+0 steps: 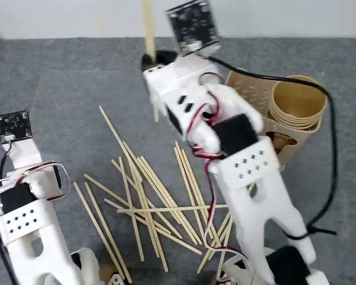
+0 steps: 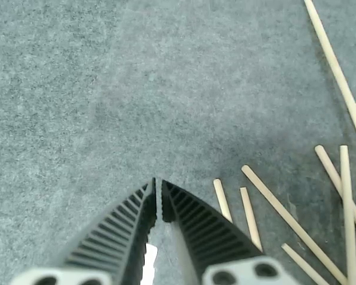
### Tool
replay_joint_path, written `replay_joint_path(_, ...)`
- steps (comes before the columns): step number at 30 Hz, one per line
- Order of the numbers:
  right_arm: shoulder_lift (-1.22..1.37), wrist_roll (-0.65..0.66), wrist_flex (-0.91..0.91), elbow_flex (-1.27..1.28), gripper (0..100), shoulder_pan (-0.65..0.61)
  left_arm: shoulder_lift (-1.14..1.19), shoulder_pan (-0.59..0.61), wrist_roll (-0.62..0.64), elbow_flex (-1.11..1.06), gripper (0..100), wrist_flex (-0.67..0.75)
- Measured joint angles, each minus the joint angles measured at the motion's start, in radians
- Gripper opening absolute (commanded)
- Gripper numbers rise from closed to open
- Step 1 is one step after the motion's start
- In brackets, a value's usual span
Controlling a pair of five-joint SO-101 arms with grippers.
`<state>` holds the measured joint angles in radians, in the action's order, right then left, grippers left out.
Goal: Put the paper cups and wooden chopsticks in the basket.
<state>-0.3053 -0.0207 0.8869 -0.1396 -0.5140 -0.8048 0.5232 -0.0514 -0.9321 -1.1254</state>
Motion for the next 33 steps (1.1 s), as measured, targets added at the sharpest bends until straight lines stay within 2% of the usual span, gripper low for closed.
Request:
replay_joint_path(15, -0.064, 0.089, -0.157, 0.0, 0.8, 0.359, 0.0, 0.0, 0.0, 0.0, 2, 0.0)
replay_joint_path(21, -0.066, 0.186, -0.235, 0.138, 0.8, 0.405, 0.0, 0.0, 0.0, 0.0, 2, 0.0)
replay_joint_path(26, -0.066, 0.187, -0.311, 0.295, 0.8, 0.453, 0.0, 0.0, 0.0, 0.0, 2, 0.0)
replay_joint_path(33, -0.066, 0.187, -0.319, 0.419, 1.1, 0.454, 0.0, 0.0, 0.0, 0.0, 2, 0.0)
